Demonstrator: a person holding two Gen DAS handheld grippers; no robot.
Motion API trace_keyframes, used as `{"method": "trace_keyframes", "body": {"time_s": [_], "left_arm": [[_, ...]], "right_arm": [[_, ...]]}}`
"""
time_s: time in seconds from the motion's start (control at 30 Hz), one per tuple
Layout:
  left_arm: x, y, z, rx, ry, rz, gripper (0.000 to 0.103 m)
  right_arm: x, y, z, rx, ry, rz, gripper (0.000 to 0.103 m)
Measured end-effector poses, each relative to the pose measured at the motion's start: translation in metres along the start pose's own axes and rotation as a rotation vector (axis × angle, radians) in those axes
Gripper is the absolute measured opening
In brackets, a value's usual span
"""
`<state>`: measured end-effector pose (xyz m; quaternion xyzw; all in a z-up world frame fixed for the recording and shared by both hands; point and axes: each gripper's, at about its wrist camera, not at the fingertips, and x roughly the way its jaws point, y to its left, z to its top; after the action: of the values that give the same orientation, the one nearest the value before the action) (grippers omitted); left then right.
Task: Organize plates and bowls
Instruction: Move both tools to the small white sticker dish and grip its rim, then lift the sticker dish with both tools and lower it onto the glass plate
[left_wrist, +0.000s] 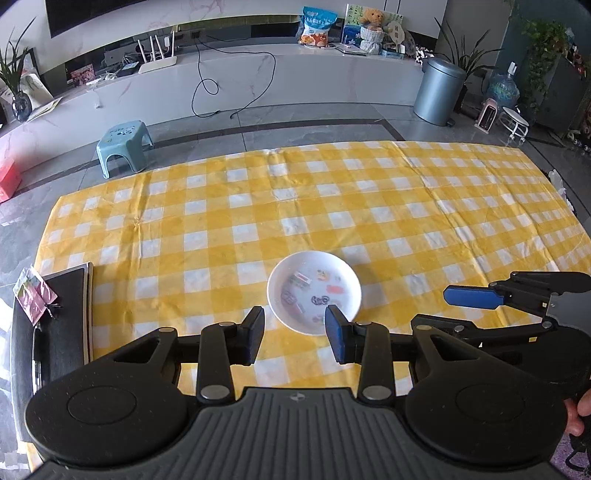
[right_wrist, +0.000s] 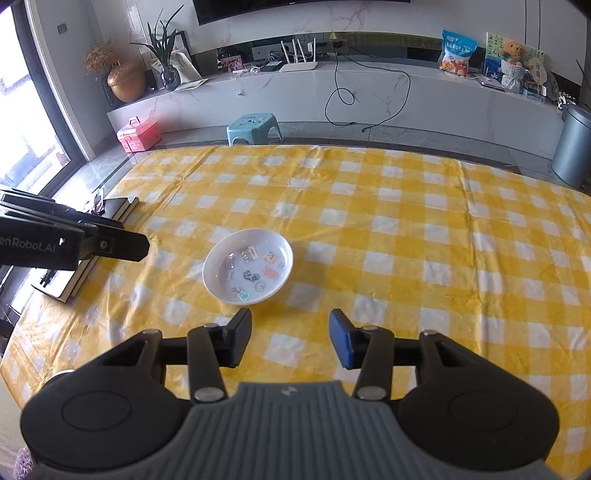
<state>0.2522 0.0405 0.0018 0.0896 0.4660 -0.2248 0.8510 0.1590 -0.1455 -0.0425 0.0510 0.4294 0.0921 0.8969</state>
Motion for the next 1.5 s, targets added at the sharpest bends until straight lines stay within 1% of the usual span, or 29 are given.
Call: {"method": "trace_keyframes", "body": {"time_s": [0.2,0.37,0.5,0.57,0.6,0.67,0.8,0.9,1.1,1.13,1.2,1.27,1.37,1.5], "left_arm": [[0.033,0.029,-0.004,-0.047,0.028,-0.039,0.042],[0.052,0.039,-0.006,-0.088,0.042,-0.087,0.042],[0.065,0.041,-0.007,-0.096,0.055,-0.097,0.041],[0.071,0.043,-0.008,-0.105,0.064,-0.100,0.036],[0.073,0.045,-0.007,-0.110,0.069,-0.101,0.036],[0.077,0.047,-0.008,-0.122,0.073,-0.102,0.034],[0.081,0.050,-0.007,-0.157,0.079,-0.117,0.031],[0.084,0.050,-0.006,-0.159,0.082,-0.116,0.028],[0.089,0.048,-0.006,-0.168,0.090,-0.118,0.016],[0.089,0.047,-0.007,-0.168,0.086,-0.128,0.010],[0.089,0.044,-0.007,-0.158,0.082,-0.120,0.009],[0.089,0.041,-0.007,-0.146,0.080,-0.108,0.009],[0.085,0.039,-0.006,-0.155,0.086,-0.108,0.008],[0.069,0.032,-0.004,-0.140,0.067,-0.110,0.008]], "right_arm": [[0.031,0.006,0.015,0.010,0.017,0.005,0.046],[0.052,0.003,0.022,0.041,0.032,0.003,0.045],[0.063,-0.002,0.024,0.066,0.046,-0.006,0.035],[0.067,-0.004,0.024,0.071,0.053,-0.006,0.032],[0.070,-0.005,0.024,0.076,0.058,-0.006,0.029],[0.073,-0.006,0.024,0.084,0.063,-0.006,0.027],[0.080,-0.007,0.023,0.096,0.077,-0.004,0.022],[0.084,-0.007,0.023,0.102,0.085,-0.003,0.020],[0.090,-0.006,0.023,0.100,0.086,-0.003,0.013],[0.091,-0.005,0.023,0.099,0.086,0.000,0.010],[0.092,-0.004,0.023,0.094,0.086,0.004,0.006],[0.091,-0.004,0.022,0.090,0.085,-0.002,0.006],[0.090,-0.004,0.022,0.109,0.091,-0.004,0.005],[0.074,-0.004,0.022,0.121,0.071,0.001,0.005]]}}
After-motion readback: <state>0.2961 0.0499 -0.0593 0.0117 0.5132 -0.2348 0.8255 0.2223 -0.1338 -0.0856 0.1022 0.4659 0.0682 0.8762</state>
